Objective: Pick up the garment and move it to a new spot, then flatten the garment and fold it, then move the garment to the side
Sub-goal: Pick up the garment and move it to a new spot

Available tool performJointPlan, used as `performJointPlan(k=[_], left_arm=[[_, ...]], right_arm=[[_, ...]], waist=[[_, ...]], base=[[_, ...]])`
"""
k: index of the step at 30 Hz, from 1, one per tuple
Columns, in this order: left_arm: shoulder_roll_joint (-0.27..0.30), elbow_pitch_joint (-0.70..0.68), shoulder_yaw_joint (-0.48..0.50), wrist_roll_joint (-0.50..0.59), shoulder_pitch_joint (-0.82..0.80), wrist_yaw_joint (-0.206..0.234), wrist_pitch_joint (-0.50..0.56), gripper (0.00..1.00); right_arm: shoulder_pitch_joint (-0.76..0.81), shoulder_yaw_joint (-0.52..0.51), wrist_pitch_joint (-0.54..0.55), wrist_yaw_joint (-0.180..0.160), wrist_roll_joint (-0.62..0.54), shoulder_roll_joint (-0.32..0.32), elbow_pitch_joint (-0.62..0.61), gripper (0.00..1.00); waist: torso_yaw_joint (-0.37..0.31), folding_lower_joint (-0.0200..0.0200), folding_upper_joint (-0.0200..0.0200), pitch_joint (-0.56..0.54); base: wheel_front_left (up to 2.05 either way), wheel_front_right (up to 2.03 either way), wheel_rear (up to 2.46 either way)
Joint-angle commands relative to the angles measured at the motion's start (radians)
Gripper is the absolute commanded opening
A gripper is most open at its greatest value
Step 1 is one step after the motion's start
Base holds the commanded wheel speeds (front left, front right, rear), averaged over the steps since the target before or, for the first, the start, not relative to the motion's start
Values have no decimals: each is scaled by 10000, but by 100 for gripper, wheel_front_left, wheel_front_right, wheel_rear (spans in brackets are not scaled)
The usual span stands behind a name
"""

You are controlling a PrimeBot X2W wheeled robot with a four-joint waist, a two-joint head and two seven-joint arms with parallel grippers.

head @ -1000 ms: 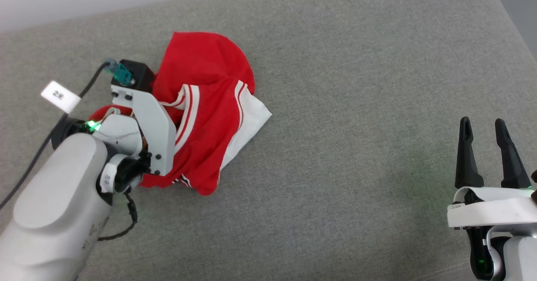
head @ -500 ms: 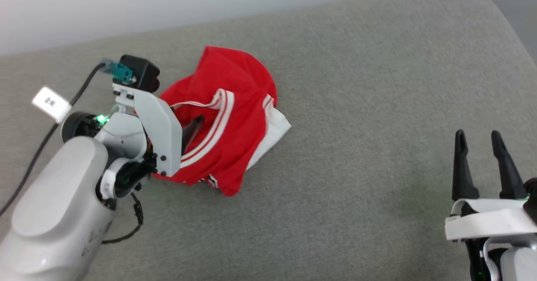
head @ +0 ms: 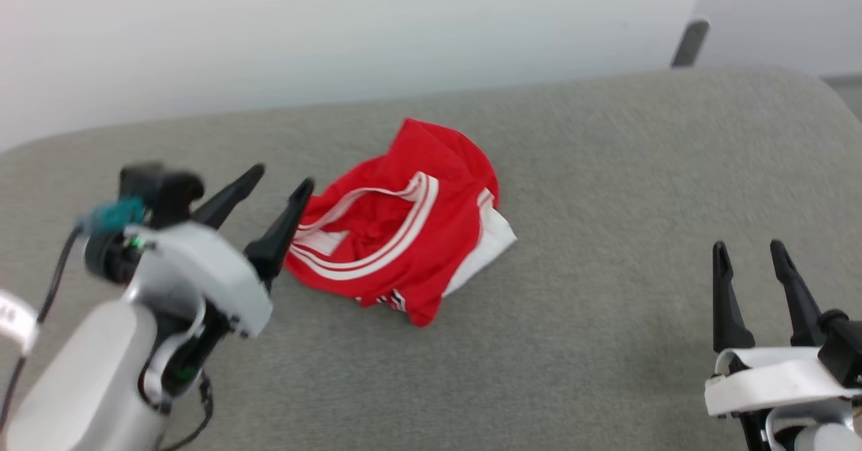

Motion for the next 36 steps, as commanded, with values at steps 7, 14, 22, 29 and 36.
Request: performJointPlan(k=[7,14,22,29,36], left_arm=[[239,210,478,569,1530,-10,-2381,100],[121,394,755,772,2775,236,-3952,100],[-4,656,1068,1014,3623,148,-4487,100],[-102,659,1656,1233,4228,113,-4572,100],[-349,355,2526,1457,4883,-8,-4564,100]], right_arm=[[576,119,66,1,-162,-121,118,100],[889,95,-67,1,-148,-267,401,100],[1218,-150,-222,1,-93,-360,653,100],[1490,-392,-287,1,-109,-293,619,100],[1741,-602,-313,1,-124,-209,538,100]], waist=[[1165,0,-1,-1242],[1690,0,-1,-1640],[2247,0,-1,-1998],[2553,0,-1,-2223],[2716,0,-1,-2329]], base=[[0,0,0],[0,0,0],[0,0,0],[0,0,0],[0,0,0]])
